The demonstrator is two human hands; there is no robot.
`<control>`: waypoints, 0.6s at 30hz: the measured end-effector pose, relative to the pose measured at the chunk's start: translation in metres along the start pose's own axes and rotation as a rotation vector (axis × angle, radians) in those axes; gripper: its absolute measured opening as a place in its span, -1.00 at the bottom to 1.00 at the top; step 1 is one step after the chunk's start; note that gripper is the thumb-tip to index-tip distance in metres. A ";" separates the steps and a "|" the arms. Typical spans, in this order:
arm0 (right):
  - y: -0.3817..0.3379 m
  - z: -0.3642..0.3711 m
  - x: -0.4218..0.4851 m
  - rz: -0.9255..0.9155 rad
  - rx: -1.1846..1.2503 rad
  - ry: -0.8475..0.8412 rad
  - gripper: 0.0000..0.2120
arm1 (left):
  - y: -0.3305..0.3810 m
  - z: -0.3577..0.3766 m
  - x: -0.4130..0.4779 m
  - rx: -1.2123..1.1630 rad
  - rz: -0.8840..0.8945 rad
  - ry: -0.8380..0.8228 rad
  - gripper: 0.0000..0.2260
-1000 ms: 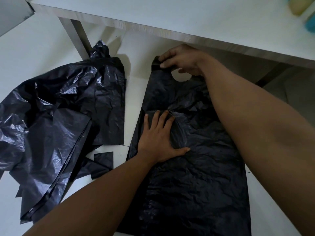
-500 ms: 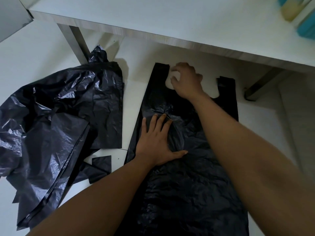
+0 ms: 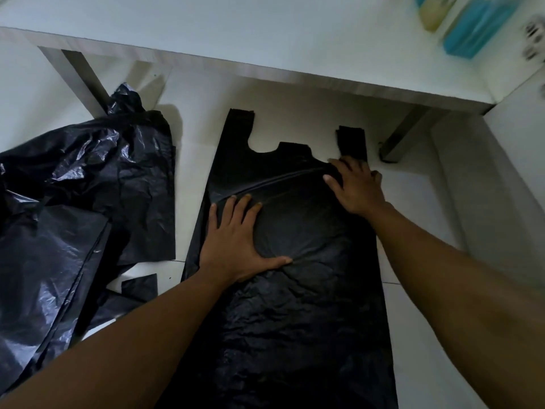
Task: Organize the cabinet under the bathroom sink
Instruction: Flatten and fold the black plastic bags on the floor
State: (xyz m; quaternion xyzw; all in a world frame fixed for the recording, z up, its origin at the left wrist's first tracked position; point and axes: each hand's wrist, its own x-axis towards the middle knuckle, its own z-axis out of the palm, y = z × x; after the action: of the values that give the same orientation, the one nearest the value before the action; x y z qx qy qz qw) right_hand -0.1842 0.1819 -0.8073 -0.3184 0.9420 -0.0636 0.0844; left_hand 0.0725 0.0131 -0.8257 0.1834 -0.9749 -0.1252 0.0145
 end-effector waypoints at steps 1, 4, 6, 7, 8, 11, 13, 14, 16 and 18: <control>0.010 -0.005 0.011 0.004 -0.018 -0.036 -0.39 | 0.000 0.000 0.000 -0.003 -0.002 0.007 0.14; 0.031 -0.013 0.044 0.025 0.051 -0.126 -0.27 | 0.000 0.000 0.000 0.001 -0.008 0.009 0.15; 0.032 -0.017 0.053 0.005 0.178 -0.070 -0.30 | 0.001 0.000 0.000 -0.001 -0.009 0.019 0.15; 0.028 -0.019 0.051 -0.015 0.236 0.010 -0.34 | 0.001 -0.001 0.000 -0.004 -0.009 0.023 0.15; 0.022 -0.021 0.044 -0.028 0.285 0.114 -0.38 | 0.001 -0.002 0.000 -0.005 -0.008 0.023 0.15; -0.014 -0.018 -0.005 0.035 0.412 0.375 -0.54 | 0.002 -0.003 -0.001 -0.006 -0.004 0.021 0.15; -0.048 -0.005 -0.054 0.050 0.407 0.384 -0.63 | 0.002 -0.003 -0.001 -0.012 -0.002 0.025 0.14; -0.066 0.002 -0.080 0.051 0.361 0.362 -0.66 | 0.002 -0.003 -0.001 -0.014 0.001 0.025 0.14; -0.095 0.021 -0.129 0.052 0.242 0.323 -0.69 | 0.000 -0.001 -0.001 -0.016 0.005 0.009 0.14; -0.116 0.037 -0.170 0.074 0.172 0.313 -0.67 | -0.001 0.000 0.000 -0.012 0.016 -0.004 0.15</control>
State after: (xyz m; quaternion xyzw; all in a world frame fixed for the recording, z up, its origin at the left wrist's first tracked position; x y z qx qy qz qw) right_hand 0.0250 0.1919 -0.8030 -0.2615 0.9458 -0.1894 -0.0342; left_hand 0.0730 0.0124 -0.8262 0.1753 -0.9756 -0.1312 0.0149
